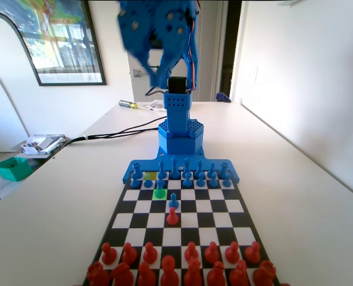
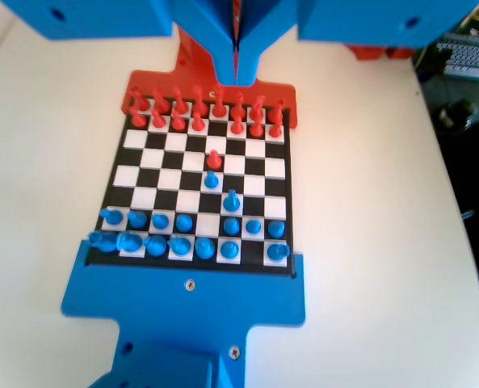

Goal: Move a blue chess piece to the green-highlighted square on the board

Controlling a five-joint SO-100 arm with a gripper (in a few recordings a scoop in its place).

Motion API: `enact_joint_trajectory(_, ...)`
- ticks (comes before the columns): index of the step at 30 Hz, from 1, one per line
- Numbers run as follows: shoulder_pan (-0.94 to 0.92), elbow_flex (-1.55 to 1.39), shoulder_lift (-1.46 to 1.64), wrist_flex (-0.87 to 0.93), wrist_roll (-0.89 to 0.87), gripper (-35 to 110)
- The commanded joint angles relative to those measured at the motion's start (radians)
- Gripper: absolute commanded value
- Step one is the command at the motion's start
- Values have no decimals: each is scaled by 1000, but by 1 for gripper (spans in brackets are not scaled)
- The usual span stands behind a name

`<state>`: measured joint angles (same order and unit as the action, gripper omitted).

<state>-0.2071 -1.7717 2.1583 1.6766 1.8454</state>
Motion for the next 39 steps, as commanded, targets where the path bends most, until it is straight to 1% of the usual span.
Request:
enact_joint_trajectory(1, 15, 0, 166, 61, 9, 1)
enact_joint_trajectory(6, 51, -17, 258, 104, 3, 1)
enact_joint_trajectory(12, 97, -149, 457, 118, 8, 1)
enact_joint_trajectory(19, 137, -348, 695, 32, -8, 1)
enact_joint_trajectory(27, 144, -396, 788, -75, -34, 1)
enact_joint_trajectory(39, 155, -400, 859, -97, -37, 1)
